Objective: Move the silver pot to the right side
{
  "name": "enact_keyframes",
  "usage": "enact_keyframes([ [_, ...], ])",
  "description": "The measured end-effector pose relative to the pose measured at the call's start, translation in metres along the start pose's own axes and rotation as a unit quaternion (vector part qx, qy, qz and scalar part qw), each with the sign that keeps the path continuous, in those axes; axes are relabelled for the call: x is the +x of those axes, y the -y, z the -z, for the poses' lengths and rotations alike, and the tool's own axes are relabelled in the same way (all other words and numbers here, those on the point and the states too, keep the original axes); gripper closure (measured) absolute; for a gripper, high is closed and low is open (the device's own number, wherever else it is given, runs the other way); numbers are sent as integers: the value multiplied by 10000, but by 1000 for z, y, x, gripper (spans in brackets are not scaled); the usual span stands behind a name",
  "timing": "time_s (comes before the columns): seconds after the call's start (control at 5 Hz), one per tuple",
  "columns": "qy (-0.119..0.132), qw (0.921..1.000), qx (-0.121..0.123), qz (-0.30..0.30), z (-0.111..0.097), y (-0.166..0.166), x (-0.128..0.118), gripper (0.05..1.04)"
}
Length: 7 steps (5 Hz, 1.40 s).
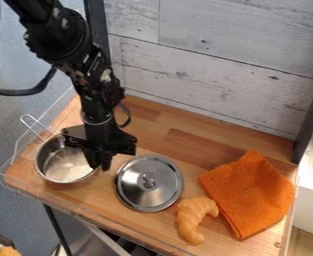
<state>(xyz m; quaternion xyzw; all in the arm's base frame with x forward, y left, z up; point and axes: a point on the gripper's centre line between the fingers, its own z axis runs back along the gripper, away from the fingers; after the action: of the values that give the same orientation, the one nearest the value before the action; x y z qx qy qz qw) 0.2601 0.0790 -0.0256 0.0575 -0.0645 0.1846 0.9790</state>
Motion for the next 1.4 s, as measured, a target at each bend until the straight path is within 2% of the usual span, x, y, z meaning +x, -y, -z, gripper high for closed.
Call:
enact_keyframes([
  [0.2, 13, 10000, -5, 29, -1, 0, 2, 1005],
  [0.6, -5, 10000, 40, -15, -2, -1, 4, 1010],
  [1.0, 378, 9992, -52, -102, -43, 1, 23, 1016],
  [1.4, 634, 9975, -286, 78, -81, 46, 36, 1016],
])
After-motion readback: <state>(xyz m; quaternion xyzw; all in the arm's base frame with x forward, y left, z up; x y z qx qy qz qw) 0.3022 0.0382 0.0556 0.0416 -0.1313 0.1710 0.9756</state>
